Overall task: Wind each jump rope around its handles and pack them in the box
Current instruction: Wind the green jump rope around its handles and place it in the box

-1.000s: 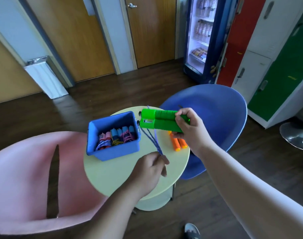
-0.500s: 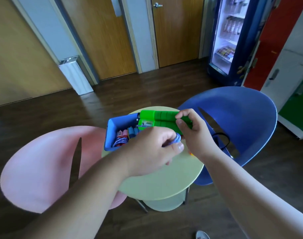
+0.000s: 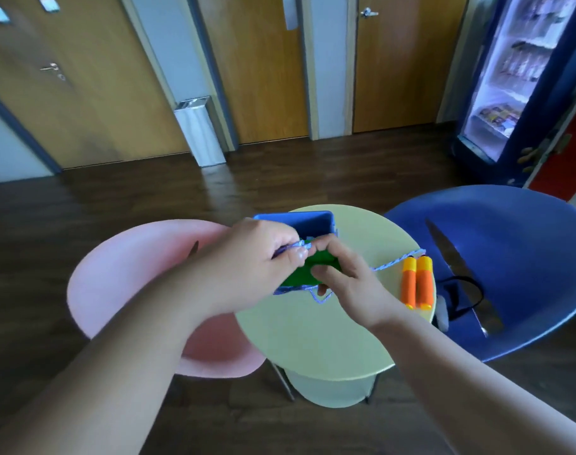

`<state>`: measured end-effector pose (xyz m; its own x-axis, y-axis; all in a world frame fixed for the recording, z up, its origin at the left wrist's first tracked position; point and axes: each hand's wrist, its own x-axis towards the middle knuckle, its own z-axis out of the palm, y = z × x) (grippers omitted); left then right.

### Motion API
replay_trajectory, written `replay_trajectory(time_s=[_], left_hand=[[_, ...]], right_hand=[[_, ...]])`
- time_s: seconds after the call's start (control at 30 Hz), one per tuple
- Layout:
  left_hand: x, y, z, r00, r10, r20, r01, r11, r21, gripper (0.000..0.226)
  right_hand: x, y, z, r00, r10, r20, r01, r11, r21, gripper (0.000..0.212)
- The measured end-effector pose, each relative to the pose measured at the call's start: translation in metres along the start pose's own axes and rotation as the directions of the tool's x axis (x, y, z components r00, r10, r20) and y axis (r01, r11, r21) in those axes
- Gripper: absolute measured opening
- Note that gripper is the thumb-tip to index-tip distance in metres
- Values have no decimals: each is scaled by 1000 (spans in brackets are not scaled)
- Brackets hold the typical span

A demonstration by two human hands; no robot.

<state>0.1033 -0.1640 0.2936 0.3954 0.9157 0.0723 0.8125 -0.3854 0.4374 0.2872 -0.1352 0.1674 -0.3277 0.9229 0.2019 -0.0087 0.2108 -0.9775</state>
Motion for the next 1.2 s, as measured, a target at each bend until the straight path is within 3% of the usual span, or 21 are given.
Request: replay_trajectory(time_s=[0.13,0.3,0.43,0.6,0.73,0.87,1.2], left_hand=[[2,-12,-8,999,-49,-11,49,998,40,40],[4,-26,5,988,-148,36,149,989,-13,33],[13,-32,15,989,-133,64,138,988,-73,33],[29,-27,23,980,-102,172,121,987,-108,27],[48,-23,26,978,-83,190,100,991,-84,28],[67,-15,20,973,-93,210,116,988,-102,23],[106,-38,-5,957,-216,192,247,956,-158,5]], right_hand=[[4,-6,27,995,-43,92,36,997,72,27],[15,6,43,997,-38,-62,33,996,-87,24],[19,16,37,984,14,-175,-32,994,-100,40],[27,21,17,955,31,-295,-60,994,-93,22],[30,20,1,924,30,-380,-94,984,-150,27],[30,26,-19,907,-8,-421,-98,968,-230,4],[45,39,-90,905,24,-425,-139,960,-241,24]])
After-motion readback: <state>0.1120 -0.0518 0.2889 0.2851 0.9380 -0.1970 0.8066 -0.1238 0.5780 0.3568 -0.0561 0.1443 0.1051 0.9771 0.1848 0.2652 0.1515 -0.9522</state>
